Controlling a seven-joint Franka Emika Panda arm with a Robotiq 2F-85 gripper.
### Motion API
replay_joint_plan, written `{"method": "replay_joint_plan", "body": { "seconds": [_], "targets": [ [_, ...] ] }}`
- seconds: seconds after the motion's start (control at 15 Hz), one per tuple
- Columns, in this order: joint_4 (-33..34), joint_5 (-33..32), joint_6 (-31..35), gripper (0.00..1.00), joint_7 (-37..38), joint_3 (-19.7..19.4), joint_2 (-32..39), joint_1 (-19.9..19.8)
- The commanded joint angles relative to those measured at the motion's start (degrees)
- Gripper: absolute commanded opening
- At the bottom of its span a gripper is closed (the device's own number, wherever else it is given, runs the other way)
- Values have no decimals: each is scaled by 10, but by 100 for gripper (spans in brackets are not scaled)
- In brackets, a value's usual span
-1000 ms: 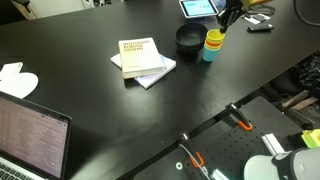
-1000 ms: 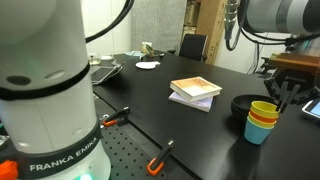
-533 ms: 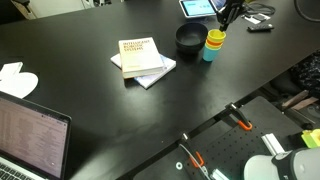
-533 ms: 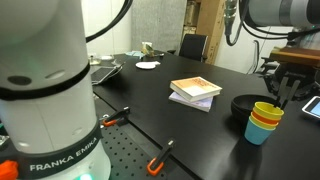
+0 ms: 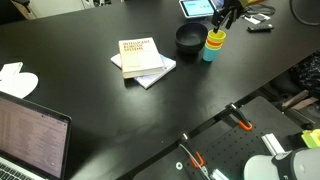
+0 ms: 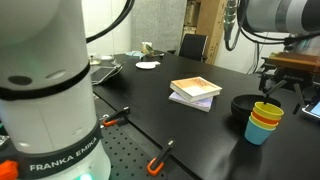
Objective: Separate the cups
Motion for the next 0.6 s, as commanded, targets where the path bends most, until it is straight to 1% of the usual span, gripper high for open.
{"method": "replay_joint_plan", "body": {
  "seconds": [0.0, 0.2, 0.27, 0.33, 0.4, 0.47, 0.53],
  "targets": [
    [9, -6, 17, 100, 4, -5, 11, 3],
    [9, -6, 23, 100, 4, -4, 16, 3],
    [9, -6, 24, 94, 3, -4, 17, 2],
    [9, -7, 25, 75, 3, -4, 18, 2],
    [9, -7, 28, 74, 4, -4, 19, 2],
    [8, -7, 29, 67, 3, -4, 19, 2],
    [8, -7, 30, 57, 4, -4, 20, 2]
  ]
}}
